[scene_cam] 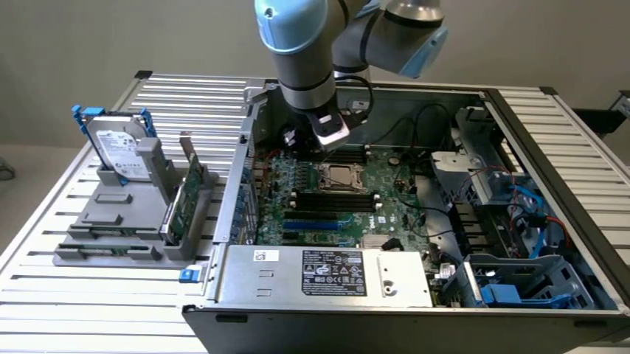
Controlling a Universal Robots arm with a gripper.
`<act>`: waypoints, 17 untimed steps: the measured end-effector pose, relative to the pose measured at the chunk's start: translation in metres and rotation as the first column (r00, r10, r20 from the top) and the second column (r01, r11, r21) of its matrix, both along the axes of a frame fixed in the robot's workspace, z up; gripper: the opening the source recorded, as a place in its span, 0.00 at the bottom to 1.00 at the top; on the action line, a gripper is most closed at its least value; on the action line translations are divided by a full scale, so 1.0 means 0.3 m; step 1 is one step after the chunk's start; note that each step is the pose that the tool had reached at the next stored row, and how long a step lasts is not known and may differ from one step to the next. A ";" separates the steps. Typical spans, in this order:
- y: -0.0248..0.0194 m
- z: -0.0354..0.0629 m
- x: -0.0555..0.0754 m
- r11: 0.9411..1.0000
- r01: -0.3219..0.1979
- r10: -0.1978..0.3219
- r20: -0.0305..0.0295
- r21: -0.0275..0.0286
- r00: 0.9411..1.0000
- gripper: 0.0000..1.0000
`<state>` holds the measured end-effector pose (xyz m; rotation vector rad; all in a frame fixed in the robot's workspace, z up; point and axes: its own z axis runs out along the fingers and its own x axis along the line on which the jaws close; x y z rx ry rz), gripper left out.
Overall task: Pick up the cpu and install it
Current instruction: 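Install the first cpu locking lever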
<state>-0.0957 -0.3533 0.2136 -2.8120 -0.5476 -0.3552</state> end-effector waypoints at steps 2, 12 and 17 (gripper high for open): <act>0.000 -0.002 0.002 1.000 -0.009 0.009 0.000 0.001 1.000 0.11; 0.002 -0.014 0.010 0.997 -0.072 0.072 -0.001 0.014 0.997 0.11; 0.002 -0.024 0.015 0.995 -0.103 0.103 0.000 0.015 0.995 0.11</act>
